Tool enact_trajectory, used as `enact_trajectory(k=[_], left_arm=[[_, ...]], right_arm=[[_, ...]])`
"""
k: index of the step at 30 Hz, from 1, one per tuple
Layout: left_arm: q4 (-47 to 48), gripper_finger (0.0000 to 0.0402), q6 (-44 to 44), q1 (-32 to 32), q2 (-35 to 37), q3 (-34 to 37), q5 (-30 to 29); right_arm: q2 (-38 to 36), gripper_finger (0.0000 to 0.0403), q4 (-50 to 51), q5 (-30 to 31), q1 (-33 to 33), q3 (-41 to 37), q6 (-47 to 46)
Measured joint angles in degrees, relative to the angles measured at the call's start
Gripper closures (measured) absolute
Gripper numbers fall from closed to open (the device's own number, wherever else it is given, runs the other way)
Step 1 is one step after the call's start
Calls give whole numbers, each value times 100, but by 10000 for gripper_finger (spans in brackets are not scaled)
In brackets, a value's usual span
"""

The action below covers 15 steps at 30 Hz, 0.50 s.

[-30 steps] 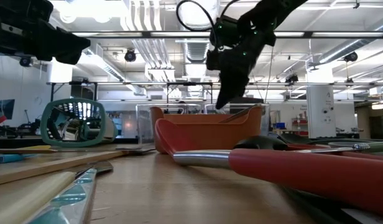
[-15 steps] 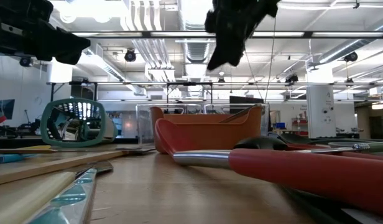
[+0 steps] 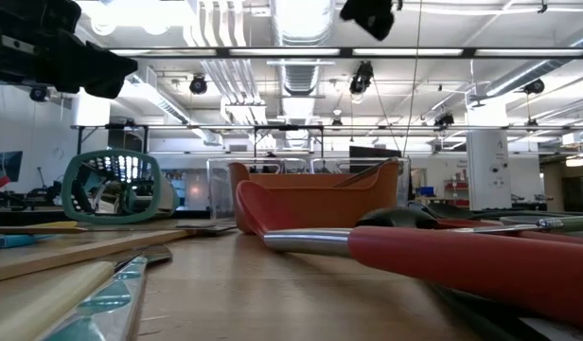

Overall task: Pick & Place Kitchen Items
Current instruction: Put the black serving spoon into the left transparent bin

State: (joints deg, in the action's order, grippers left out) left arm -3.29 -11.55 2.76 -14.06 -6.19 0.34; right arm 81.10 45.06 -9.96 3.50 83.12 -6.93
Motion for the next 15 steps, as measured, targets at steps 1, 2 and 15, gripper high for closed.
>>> enact_trajectory(k=[1, 2, 15], left_arm=[[2, 383, 0, 0, 0, 2, 0], [1, 383, 0, 0, 0, 2, 0], [0, 383, 0, 0, -1, 1, 0]], right_arm=[[-58, 394, 78, 146, -104, -1, -143], [-111, 394, 154, 365, -221, -1, -281], [-733, 394, 2099, 2649, -1294, -54, -1433]])
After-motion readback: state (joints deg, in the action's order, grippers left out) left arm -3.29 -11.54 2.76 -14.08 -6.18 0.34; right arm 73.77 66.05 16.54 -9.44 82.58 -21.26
